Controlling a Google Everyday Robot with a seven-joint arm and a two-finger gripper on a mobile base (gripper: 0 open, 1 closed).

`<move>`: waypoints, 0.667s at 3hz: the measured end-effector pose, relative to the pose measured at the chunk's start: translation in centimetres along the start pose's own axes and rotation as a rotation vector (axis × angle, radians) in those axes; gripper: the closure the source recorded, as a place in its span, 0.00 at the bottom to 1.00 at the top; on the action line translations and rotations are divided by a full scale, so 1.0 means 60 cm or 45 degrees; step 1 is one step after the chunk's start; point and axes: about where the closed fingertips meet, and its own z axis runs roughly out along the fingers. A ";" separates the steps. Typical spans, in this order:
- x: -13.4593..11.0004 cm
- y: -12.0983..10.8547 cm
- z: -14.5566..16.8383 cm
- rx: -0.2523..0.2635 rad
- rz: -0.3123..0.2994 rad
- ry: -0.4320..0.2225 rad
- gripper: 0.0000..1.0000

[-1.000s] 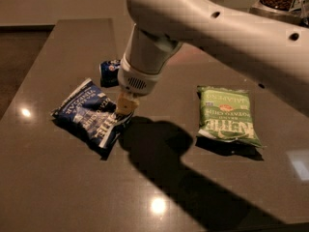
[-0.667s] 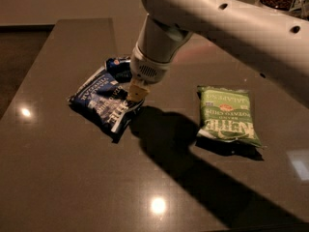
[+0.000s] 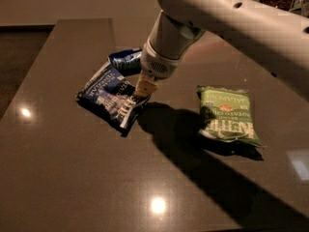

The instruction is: Move blue chip bag near pepsi can

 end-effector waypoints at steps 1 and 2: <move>0.000 0.001 0.000 -0.001 -0.017 -0.005 0.28; -0.001 0.002 0.001 -0.002 -0.020 -0.004 0.06</move>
Offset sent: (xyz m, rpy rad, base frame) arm -0.0003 -0.0004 0.0001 0.0021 -0.0064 0.0138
